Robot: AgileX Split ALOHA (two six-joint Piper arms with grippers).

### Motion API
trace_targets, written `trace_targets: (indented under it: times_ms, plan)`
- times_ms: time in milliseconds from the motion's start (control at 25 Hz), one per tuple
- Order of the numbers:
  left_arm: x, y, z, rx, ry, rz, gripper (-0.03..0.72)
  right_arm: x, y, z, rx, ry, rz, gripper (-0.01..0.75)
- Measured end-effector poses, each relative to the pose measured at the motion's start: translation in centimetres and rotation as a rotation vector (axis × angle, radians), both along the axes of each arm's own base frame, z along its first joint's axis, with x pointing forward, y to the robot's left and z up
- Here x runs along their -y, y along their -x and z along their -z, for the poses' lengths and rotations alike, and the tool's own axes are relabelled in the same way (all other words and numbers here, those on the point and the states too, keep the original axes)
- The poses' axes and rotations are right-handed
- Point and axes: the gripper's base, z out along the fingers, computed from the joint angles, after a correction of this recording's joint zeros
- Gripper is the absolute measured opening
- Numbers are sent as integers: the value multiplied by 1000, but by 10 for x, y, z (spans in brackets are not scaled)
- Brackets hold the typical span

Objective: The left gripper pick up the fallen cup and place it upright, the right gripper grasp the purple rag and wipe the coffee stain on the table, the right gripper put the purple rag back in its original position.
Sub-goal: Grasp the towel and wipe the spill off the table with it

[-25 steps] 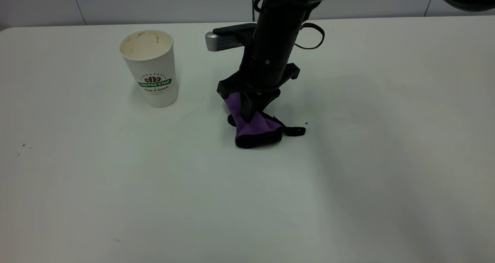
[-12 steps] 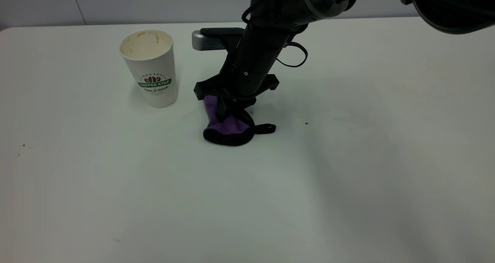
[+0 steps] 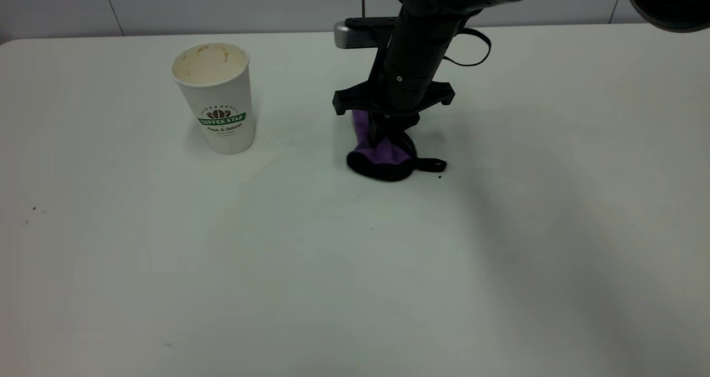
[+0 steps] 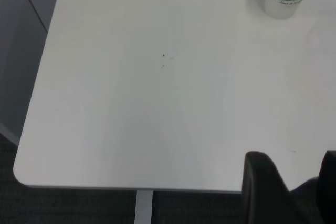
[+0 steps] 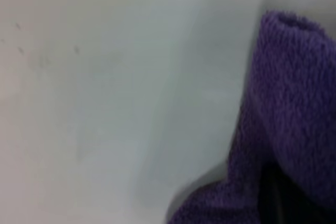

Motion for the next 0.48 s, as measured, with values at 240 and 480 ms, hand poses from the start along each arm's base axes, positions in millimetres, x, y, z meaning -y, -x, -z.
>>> trace_targets:
  times_ms: [240,480]
  plan:
    - [0,0,0,0,0,0,284,-24,16,-7,-58,48,-107,61]
    - [0,0,0,0,0,0,284,-58,19,-5,147,-9,-187,63]
